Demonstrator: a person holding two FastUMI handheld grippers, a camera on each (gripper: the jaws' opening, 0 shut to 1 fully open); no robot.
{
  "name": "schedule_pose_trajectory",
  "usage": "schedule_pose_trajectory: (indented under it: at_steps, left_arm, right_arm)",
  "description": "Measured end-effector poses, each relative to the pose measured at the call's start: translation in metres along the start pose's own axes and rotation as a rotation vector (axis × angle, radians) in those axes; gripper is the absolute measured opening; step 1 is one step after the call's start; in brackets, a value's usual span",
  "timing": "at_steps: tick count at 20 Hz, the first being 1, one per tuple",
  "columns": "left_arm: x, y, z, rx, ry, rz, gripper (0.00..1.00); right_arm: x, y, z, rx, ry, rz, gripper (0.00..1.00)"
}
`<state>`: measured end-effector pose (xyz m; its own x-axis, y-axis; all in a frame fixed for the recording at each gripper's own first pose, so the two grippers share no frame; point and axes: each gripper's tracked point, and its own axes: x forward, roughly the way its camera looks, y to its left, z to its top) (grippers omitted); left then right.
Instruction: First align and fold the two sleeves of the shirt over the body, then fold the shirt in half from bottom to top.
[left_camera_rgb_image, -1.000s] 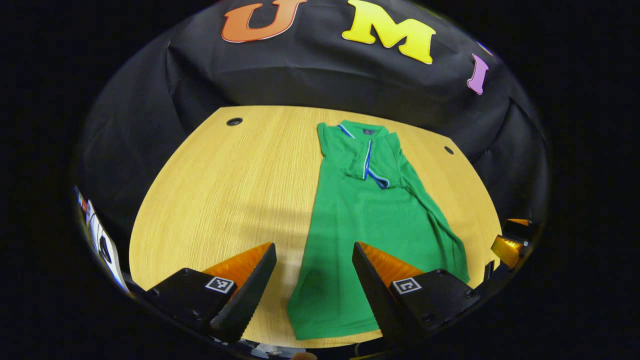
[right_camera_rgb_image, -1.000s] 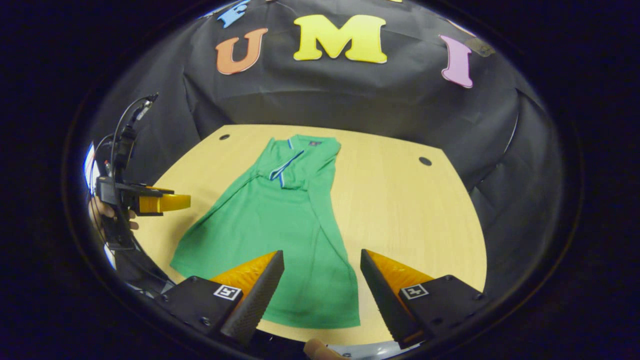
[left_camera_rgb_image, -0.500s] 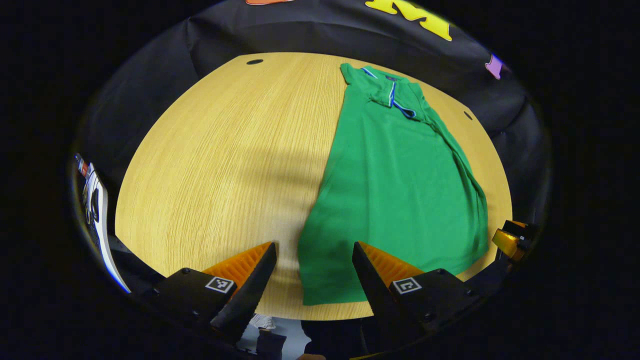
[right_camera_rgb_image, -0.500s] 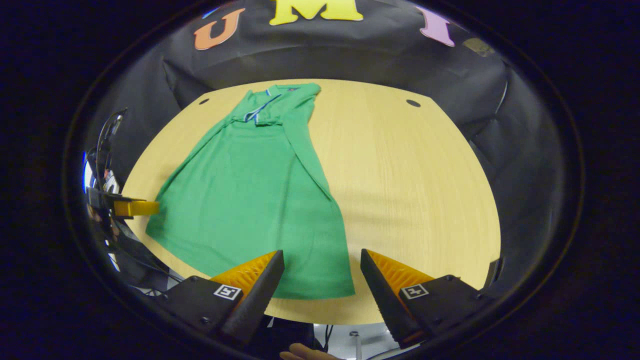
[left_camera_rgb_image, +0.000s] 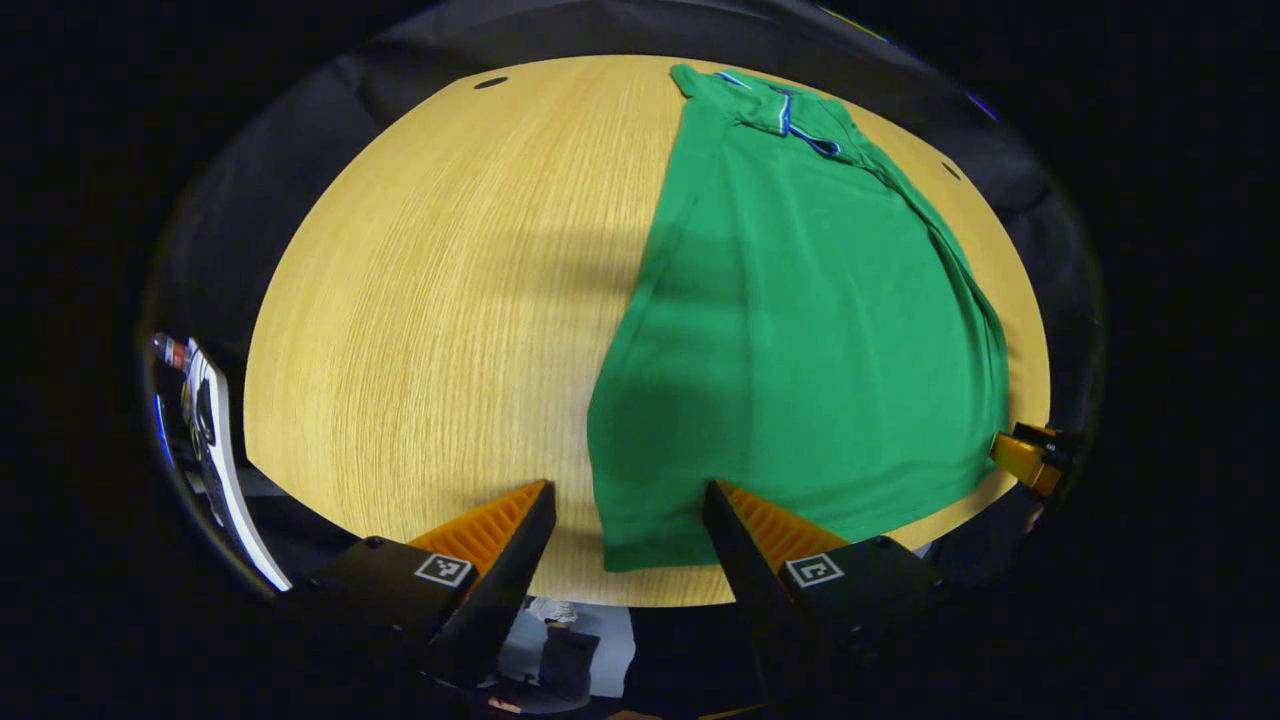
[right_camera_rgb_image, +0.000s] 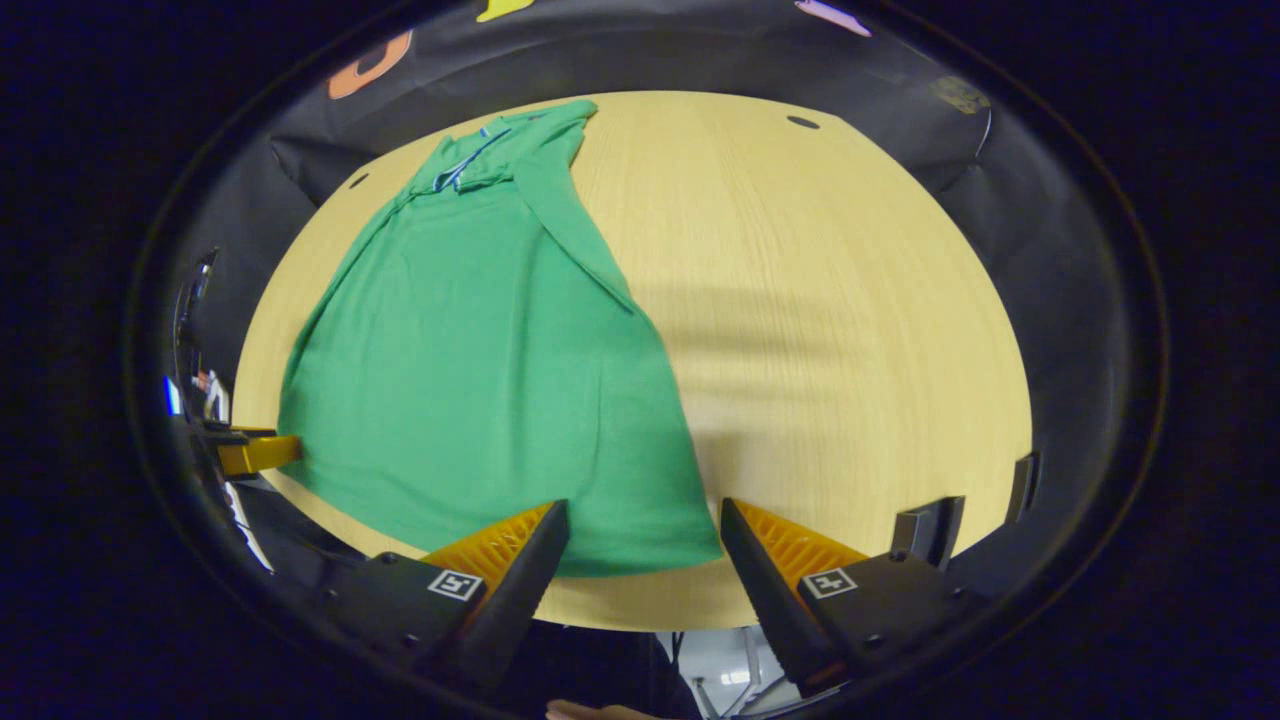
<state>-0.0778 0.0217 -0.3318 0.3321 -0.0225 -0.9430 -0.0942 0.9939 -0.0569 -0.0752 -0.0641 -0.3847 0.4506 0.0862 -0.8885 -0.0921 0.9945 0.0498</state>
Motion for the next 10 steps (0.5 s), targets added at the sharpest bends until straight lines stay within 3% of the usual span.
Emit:
schedule_pose_trajectory:
  at_steps: [2, 6, 8, 10]
  left_arm:
    - [-0.0012, -0.0006, -0.0002, -0.019, 0.047, -0.003, 0.96]
    - [0.0007, 0.0001, 0.0002, -0.044, 0.103, 0.004, 0.96]
    - [0.0004, -0.002, -0.002, -0.044, 0.147, -0.002, 0.94]
    - [-0.0005, -0.0038, -0.0013, -0.045, 0.165, -0.005, 0.87]
  right_arm:
    - [0.0021, -0.0024, 0.0012, -0.024, 0.016, -0.024, 0.98]
    - [0.0041, -0.0034, 0.0022, -0.029, 0.091, -0.054, 0.84]
    - [0.0022, -0.0032, 0.007, -0.009, 0.11, -0.058, 0.83]
    - [0.0065, -0.0024, 0.0073, 0.008, 0.123, -0.06, 0.76]
